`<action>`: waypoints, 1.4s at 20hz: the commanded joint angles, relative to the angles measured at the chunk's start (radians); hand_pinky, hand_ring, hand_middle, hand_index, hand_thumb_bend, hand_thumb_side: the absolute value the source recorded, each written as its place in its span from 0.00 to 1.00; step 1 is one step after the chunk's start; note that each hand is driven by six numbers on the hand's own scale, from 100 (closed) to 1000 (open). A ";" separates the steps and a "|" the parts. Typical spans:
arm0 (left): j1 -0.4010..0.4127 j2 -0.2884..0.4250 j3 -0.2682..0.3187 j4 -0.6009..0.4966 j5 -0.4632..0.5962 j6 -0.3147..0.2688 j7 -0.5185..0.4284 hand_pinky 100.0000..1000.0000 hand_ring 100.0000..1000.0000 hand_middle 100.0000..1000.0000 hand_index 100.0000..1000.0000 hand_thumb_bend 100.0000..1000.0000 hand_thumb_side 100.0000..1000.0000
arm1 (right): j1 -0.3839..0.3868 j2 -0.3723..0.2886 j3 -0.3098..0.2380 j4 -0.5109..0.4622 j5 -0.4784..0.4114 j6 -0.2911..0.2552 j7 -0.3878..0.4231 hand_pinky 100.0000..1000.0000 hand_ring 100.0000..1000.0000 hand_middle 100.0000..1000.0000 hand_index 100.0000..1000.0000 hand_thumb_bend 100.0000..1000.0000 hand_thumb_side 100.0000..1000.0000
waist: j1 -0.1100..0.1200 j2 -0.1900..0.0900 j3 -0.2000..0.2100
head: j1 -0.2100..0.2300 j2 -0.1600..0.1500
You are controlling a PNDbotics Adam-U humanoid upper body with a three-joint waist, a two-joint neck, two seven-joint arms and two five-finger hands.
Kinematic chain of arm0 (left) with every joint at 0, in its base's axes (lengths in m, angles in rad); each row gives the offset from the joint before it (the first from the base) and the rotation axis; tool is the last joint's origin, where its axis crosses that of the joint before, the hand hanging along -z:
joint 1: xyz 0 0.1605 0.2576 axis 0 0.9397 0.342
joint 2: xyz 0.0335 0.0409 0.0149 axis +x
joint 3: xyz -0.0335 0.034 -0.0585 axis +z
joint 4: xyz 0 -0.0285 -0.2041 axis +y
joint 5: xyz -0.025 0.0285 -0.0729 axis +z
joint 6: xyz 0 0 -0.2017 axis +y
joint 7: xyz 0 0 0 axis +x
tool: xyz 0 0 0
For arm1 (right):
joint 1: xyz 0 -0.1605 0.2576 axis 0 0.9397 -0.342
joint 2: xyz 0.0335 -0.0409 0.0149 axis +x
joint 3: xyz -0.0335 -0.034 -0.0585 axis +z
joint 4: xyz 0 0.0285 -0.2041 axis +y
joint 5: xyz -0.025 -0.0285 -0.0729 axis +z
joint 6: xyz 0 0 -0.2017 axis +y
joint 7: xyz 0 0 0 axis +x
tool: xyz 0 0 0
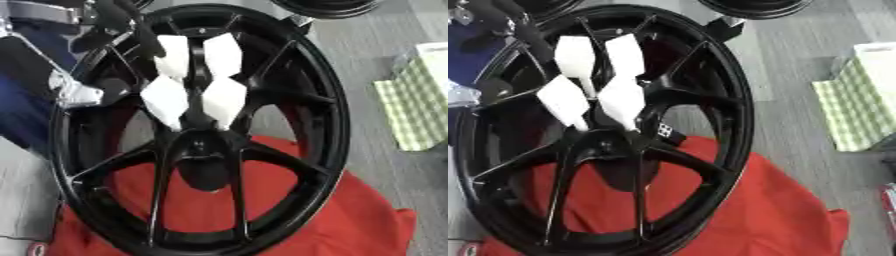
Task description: Pull the pin out of the wheel hub.
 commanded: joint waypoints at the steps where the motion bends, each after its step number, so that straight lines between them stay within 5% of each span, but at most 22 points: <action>1: -0.022 0.011 0.000 0.008 0.005 -0.001 -0.017 0.25 0.17 0.63 0.84 0.06 0.59 | -0.006 -0.025 -0.007 -0.010 -0.008 -0.003 0.000 0.39 0.56 0.49 0.71 0.31 0.62 | -0.002 -0.025 -0.002 | 0.002 -0.011; 9: -0.040 -0.004 -0.010 0.022 0.043 0.001 -0.043 0.25 0.16 0.56 0.82 0.03 0.61 | -0.005 -0.023 -0.009 -0.004 -0.011 -0.007 0.000 0.39 0.55 0.49 0.71 0.32 0.61 | -0.001 -0.026 -0.001 | 0.004 -0.007; 28: -0.061 -0.034 -0.052 0.039 0.092 0.017 -0.104 0.23 0.12 0.66 0.83 0.00 0.73 | -0.008 -0.022 -0.014 0.001 -0.007 -0.009 0.000 0.39 0.55 0.49 0.71 0.33 0.62 | 0.002 -0.033 -0.005 | 0.011 0.002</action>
